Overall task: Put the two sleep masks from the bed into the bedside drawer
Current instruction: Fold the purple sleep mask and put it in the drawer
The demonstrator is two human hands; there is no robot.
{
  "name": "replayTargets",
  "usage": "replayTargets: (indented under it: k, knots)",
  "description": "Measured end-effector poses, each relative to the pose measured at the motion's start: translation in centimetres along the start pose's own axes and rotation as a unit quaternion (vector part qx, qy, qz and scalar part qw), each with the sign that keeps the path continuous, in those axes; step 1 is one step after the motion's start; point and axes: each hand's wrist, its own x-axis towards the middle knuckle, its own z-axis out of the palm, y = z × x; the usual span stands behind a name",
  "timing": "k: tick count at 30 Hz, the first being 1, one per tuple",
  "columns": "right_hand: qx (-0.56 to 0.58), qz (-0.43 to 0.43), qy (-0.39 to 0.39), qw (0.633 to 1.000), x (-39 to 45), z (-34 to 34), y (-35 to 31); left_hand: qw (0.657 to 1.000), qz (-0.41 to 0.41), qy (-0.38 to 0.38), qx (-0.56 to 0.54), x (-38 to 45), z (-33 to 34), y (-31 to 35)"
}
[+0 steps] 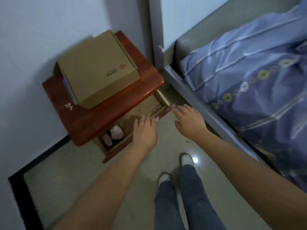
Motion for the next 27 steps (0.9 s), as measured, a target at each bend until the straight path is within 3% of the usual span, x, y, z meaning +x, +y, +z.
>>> replayTargets:
  k: [4,8,12,15,19,27]
  knots:
    - [0.047,0.186,0.163,0.968,-10.2,-8.5,9.1,0.971,0.217,0.048,0.088,1.1,-7.6,13.7]
    - [0.048,0.336,0.252,0.906,-24.7,-14.4,18.1,0.902,0.393,0.061,0.167,-1.8,-12.5,30.9]
    - [0.041,0.467,0.316,0.825,-41.2,-15.9,25.0,0.831,0.521,0.088,0.174,-9.2,-12.8,47.9]
    - [0.026,0.539,0.328,0.776,-53.3,-15.3,29.5,0.792,0.580,0.111,0.155,-16.0,-10.5,59.5]
    - [0.005,0.596,0.309,0.741,-66.8,-14.1,35.5,0.749,0.634,0.129,0.141,-24.3,-6.0,72.6]
    - [0.037,0.655,0.279,0.701,-83.3,-11.8,48.3,0.726,0.651,0.119,0.187,-31.7,0.8,91.0]
